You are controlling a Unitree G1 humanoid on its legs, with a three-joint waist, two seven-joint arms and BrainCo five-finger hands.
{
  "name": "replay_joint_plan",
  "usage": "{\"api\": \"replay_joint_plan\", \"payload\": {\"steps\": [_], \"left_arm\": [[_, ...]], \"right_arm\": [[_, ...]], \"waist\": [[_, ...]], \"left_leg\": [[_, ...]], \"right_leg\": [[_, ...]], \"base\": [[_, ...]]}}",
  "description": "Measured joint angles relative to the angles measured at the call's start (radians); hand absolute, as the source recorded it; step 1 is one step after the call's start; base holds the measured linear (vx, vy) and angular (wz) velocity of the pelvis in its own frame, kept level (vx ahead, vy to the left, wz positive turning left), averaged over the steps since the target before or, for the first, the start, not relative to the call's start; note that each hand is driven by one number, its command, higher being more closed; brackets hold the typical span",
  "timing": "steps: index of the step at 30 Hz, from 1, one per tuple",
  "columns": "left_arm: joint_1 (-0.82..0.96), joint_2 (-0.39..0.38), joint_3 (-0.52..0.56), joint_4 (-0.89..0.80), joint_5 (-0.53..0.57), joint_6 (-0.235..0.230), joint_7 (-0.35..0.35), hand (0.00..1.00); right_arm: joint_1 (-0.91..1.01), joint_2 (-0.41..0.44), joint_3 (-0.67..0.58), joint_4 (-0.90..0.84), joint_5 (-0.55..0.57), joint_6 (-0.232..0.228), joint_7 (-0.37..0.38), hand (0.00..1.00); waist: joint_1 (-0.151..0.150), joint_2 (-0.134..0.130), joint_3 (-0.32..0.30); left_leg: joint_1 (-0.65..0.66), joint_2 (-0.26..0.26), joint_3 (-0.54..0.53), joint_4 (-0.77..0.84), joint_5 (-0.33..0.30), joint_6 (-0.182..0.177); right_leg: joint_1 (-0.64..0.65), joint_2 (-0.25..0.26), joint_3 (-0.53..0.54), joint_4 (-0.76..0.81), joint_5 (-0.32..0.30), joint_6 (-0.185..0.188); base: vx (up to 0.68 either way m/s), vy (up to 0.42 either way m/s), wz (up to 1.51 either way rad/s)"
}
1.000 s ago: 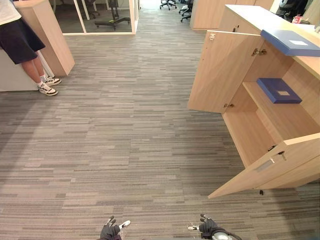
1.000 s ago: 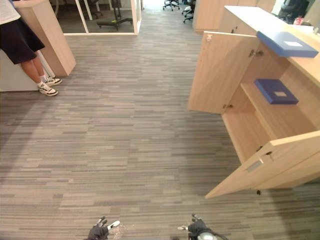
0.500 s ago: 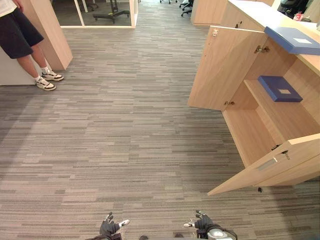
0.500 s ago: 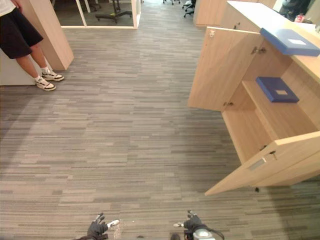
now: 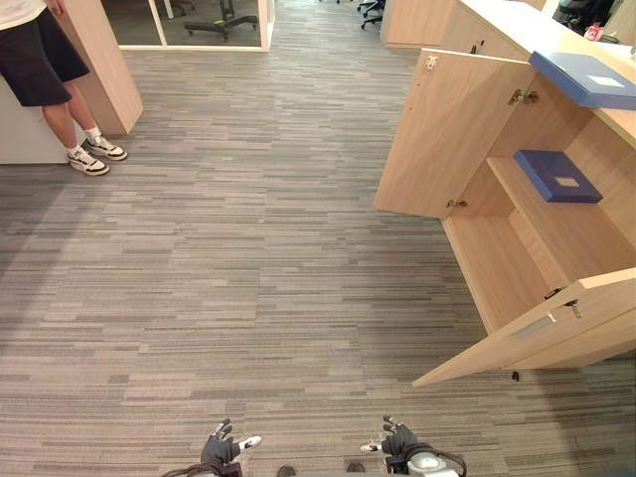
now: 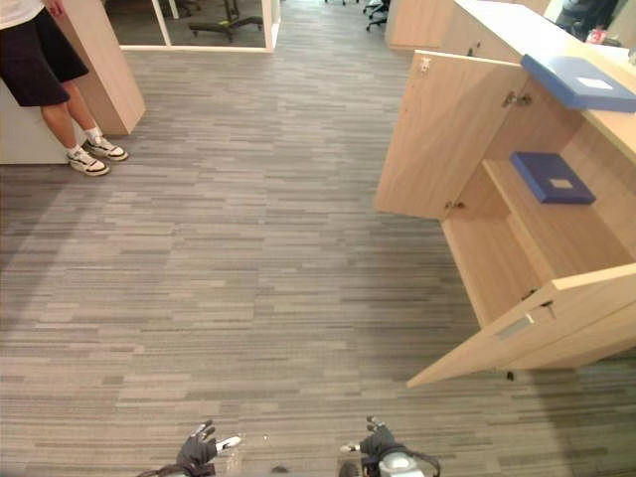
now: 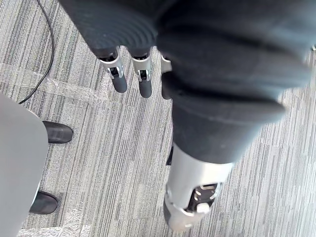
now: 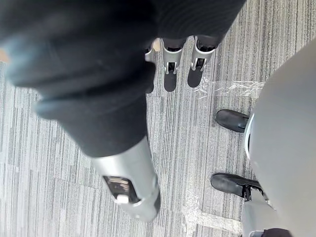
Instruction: Walk over to the cabinet, pick up the folder, carry it to the office cabinet, place the folder inside the office cabinet, then close the office cabinet door
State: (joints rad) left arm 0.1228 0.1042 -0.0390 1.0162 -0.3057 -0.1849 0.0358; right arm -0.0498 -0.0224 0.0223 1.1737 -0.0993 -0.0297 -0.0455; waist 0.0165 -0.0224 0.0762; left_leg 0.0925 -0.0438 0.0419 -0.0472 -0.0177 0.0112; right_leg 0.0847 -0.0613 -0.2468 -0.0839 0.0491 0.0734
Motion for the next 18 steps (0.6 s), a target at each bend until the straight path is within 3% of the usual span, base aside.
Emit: {"api": "replay_joint_plan", "payload": {"steps": [7,10,11,12,13,14,16,18], "left_arm": [[-0.002,0.002,0.008,0.003,0.008,0.002,0.005,0.0],[-0.023,0.004,0.048,0.0,-0.002,0.002,0.007,0.0],[-0.033,0.0,0.068,-0.007,-0.017,0.002,0.008,0.0],[-0.039,-0.001,0.075,-0.009,-0.024,0.002,0.008,0.0],[-0.049,0.004,0.088,-0.014,-0.036,0.002,0.008,0.0],[-0.055,-0.002,0.096,-0.024,-0.045,0.002,0.009,0.0],[-0.054,-0.003,0.102,-0.036,-0.045,0.001,0.01,0.0],[-0.057,-0.005,0.123,-0.038,-0.044,0.0,0.01,0.0]], "right_arm": [[-0.011,0.008,-0.039,0.015,0.004,0.009,0.0,0.0],[-0.029,0.012,-0.039,0.02,0.013,0.009,0.002,0.0],[-0.038,0.008,-0.039,0.019,0.036,0.009,0.003,0.0],[-0.041,0.006,-0.039,0.018,0.044,0.009,0.002,0.0],[-0.044,-0.003,-0.039,0.018,0.055,0.009,0.002,0.0],[-0.045,-0.015,-0.04,0.018,0.074,0.01,0.002,0.0],[-0.038,-0.034,-0.043,0.019,0.08,0.012,0.001,0.0],[-0.035,-0.042,-0.043,0.019,0.082,0.013,0.001,0.0]], "waist": [[0.001,-0.006,0.007],[0.001,-0.015,0.05],[0.006,-0.01,0.081],[0.01,-0.008,0.092],[0.018,-0.011,0.109],[0.027,-0.009,0.122],[0.028,-0.005,0.126],[0.03,-0.005,0.127]], "left_leg": [[-0.014,-0.005,-0.023,0.021,-0.004,-0.004],[-0.135,0.001,-0.026,0.27,-0.114,-0.03],[-0.182,0.017,-0.003,0.388,-0.149,-0.078],[-0.21,0.025,0.017,0.457,-0.157,-0.09],[-0.291,0.041,0.051,0.605,-0.179,-0.084],[-0.337,0.065,0.064,0.636,-0.229,-0.037],[-0.394,0.097,0.049,0.563,-0.224,-0.039],[-0.42,0.123,0.015,0.393,-0.177,-0.061]], "right_leg": [[0.006,-0.006,-0.032,0.0,0.0,0.0],[0.012,-0.006,-0.051,0.002,-0.008,-0.01],[0.024,0.001,-0.051,0.001,-0.035,-0.04],[0.028,0.001,-0.049,0.002,-0.038,-0.042],[0.034,-0.004,-0.048,0.013,-0.047,-0.054],[0.035,-0.011,-0.045,0.035,-0.058,-0.054],[0.032,-0.029,-0.042,0.039,-0.065,-0.045],[0.014,-0.064,-0.02,0.042,-0.073,-0.033]], "base": [[-0.01,-0.007,0.11],[-0.05,-0.001,0.18],[-0.09,0.012,0.08],[-0.11,0.029,0.1],[-0.09,0.042,0.03],[-0.06,0.048,0.03],[0.04,0.091,-0.11],[0.12,0.236,-0.38]]}}
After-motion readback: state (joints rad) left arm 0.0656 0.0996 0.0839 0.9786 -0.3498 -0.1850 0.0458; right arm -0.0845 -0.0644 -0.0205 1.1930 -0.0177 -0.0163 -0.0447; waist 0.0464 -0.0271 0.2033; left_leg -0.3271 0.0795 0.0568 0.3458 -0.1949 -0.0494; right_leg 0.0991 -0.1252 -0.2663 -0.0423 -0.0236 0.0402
